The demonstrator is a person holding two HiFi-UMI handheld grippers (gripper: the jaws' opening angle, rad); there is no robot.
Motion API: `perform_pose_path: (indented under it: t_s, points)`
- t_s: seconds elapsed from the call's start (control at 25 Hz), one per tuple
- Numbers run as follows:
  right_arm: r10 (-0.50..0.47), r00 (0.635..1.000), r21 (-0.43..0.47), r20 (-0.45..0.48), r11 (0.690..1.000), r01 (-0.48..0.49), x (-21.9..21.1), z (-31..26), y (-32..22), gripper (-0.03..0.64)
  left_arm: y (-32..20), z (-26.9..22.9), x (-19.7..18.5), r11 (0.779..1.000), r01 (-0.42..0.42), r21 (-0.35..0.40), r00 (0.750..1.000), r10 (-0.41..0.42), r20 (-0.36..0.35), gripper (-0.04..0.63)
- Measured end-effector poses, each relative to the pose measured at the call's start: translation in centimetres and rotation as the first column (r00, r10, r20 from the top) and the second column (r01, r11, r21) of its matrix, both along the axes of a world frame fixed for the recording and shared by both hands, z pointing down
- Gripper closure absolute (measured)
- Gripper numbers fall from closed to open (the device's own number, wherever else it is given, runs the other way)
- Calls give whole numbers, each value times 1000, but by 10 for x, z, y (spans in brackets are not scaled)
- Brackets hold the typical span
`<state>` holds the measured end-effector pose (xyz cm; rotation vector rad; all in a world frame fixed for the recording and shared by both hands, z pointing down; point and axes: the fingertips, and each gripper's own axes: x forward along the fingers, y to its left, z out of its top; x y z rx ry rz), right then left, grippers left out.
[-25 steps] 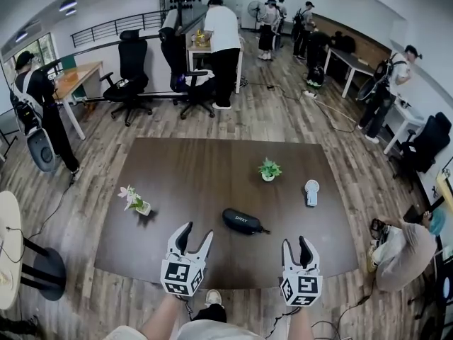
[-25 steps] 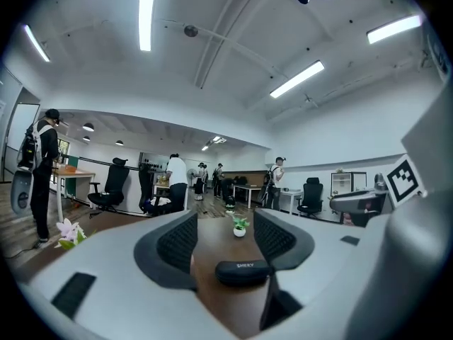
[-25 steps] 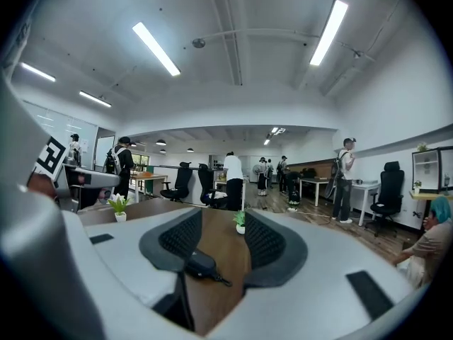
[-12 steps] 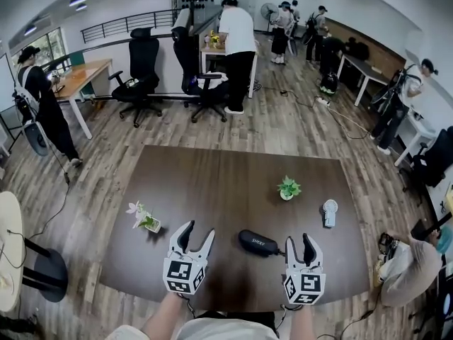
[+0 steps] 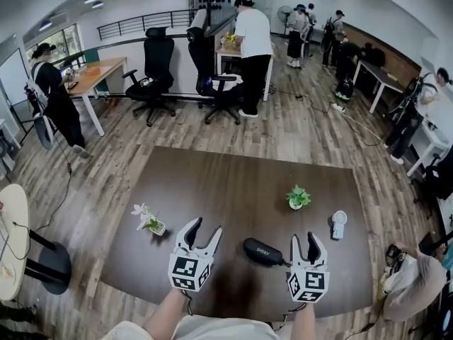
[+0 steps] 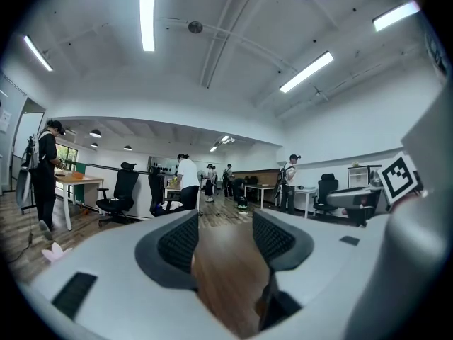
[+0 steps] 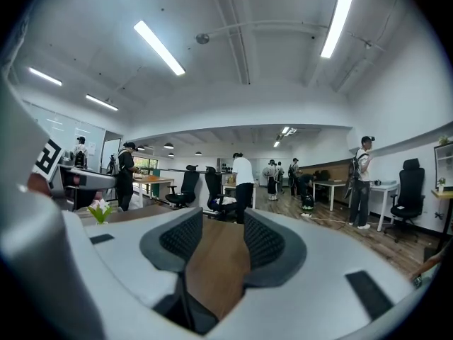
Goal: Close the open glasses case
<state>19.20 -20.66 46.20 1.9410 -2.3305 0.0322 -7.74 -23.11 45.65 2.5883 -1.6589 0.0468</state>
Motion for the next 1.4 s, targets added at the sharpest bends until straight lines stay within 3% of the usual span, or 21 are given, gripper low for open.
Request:
perform_pose_path:
  t_s: [0.44, 0.64, 0.8, 1.04, 1.16, 1.32, 1.4]
  points:
    - [-50, 999, -42, -16, 998, 49, -17, 22, -6, 436, 0, 14, 3, 999, -20, -31, 1000, 21, 10, 353]
    - [-142, 986, -129, -82, 983, 131, -37, 52, -1, 437, 2, 38, 2, 997, -20, -73, 999, 23, 32, 354]
    - [-234, 966, -235, -114, 951, 202, -57, 92, 18, 445, 17, 71, 2, 989, -26, -149, 999, 30, 24, 356]
    - [-409, 863, -411, -297, 870, 271, -86, 152, 36, 443, 33, 96, 10, 976, -57, -210, 998, 62, 20, 356]
    - [-456, 813, -468, -363, 844, 264, -90, 175, 35, 439, 36, 102, 12, 973, -61, -225, 998, 67, 20, 357]
    - [-515, 700, -516, -495, 822, 240, -91, 201, 30, 428, 37, 105, 14, 970, -65, -233, 997, 71, 16, 357]
    - [-529, 666, -531, -525, 816, 229, -92, 210, 27, 414, 37, 107, 13, 968, -67, -240, 997, 72, 14, 359]
